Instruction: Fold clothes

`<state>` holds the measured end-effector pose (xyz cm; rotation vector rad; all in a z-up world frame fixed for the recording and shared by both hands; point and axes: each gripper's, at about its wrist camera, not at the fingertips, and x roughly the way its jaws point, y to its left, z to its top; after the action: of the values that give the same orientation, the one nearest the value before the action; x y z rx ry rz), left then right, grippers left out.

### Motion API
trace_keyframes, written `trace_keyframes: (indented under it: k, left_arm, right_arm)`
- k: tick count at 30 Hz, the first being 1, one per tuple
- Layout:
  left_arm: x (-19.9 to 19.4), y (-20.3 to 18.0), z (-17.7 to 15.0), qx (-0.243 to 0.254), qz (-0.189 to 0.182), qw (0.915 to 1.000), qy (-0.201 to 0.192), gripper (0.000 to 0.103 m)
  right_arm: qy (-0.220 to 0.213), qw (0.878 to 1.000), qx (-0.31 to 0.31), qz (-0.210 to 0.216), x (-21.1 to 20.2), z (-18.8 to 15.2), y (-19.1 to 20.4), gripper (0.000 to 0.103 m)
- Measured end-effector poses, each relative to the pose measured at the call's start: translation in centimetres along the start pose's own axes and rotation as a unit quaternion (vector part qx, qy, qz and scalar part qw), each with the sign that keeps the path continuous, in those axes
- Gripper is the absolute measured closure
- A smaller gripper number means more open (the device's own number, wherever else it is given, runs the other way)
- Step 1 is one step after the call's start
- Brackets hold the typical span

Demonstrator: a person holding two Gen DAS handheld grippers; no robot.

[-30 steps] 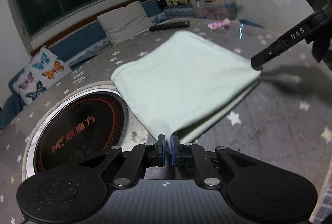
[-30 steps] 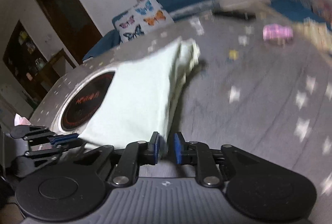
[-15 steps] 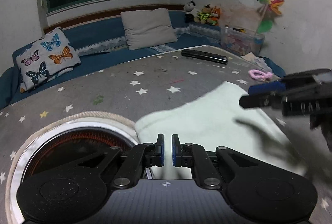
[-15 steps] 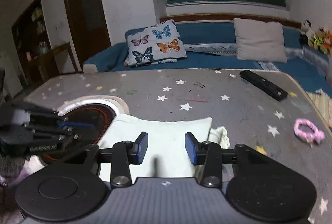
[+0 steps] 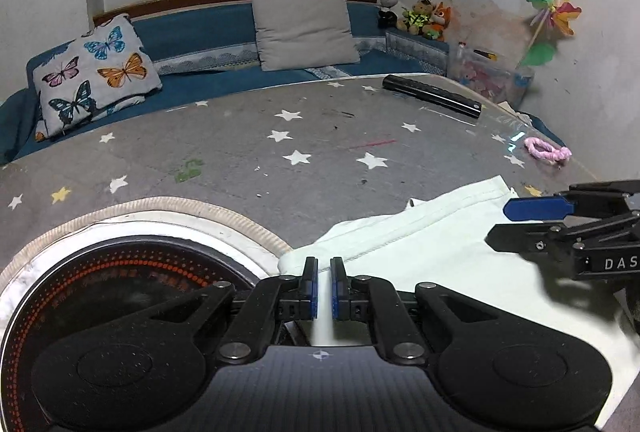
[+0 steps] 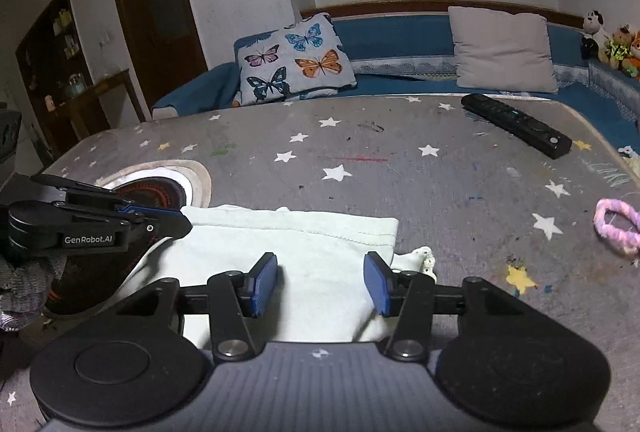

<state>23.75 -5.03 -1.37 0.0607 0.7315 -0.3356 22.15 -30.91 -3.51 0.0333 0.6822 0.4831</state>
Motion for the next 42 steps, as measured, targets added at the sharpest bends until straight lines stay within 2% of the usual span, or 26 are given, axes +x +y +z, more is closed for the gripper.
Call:
trace_keyframes:
  k: [5, 6, 9, 13, 15, 17, 19, 26, 30, 36, 42]
  left_arm:
    - [-0.6, -0.3, 0.6, 0.005, 0.005, 1.0, -0.006, 0.094]
    - [-0.6, -0.5, 0.8, 0.008, 0.006, 0.9999, -0.008, 0.093]
    - [0.1, -0.9, 1.0, 0.015, 0.012, 0.9998, -0.003, 0.079]
    - [1.1, -0.9, 0.9, 0.019, 0.018, 0.9996, 0.005, 0.077]
    - [0.7, -0.9, 0.9, 0.017, 0.018, 0.9997, 0.003, 0.078]
    - [0.0, -1.0, 0.9, 0.02, 0.019, 0.9996, -0.003, 0.076]
    - [-0.8, -1.2, 0.8, 0.022, 0.017, 0.9996, -0.007, 0.07]
    - [-3.7, -2.9, -1.5, 0.053, 0.005, 0.9985, -0.007, 0.059]
    - [-5.2, -3.6, -3.2, 0.066, 0.003, 0.9978, -0.005, 0.056]
    - [-7.5, -4.4, -6.4, 0.079, 0.002, 0.9969, 0.0, 0.053]
    - [-9.7, -5.4, -9.5, 0.1, 0.017, 0.9948, -0.009, 0.05]
  right_arm:
    - [-0.003, 1.0, 0.001, -0.002, -0.4, 0.9, 0.4, 0.053]
    - [-0.005, 1.0, -0.002, -0.001, -0.3, 1.3, 0.4, 0.053]
    - [0.002, 1.0, -0.003, -0.003, 0.6, 2.1, 0.4, 0.047]
    - [0.02, 0.999, -0.022, -0.013, 1.8, 2.0, 0.7, 0.045]
    - [0.023, 0.999, -0.031, -0.008, 1.5, 2.1, 1.1, 0.027]
    - [0.018, 0.999, -0.041, -0.006, 0.6, 2.2, 1.7, 0.019]
    - [0.012, 0.999, -0.052, -0.012, -0.2, 2.0, 2.4, 0.018]
    - [0.006, 0.996, -0.091, -0.017, -2.7, 0.4, 5.0, 0.004]
    - [0.009, 0.992, -0.123, -0.022, -3.6, -1.1, 6.8, 0.0]
    - [0.016, 0.987, -0.158, -0.022, -5.2, -3.6, 9.0, 0.0]
    - [0.028, 0.982, -0.184, -0.037, -6.2, -6.1, 10.3, 0.0]
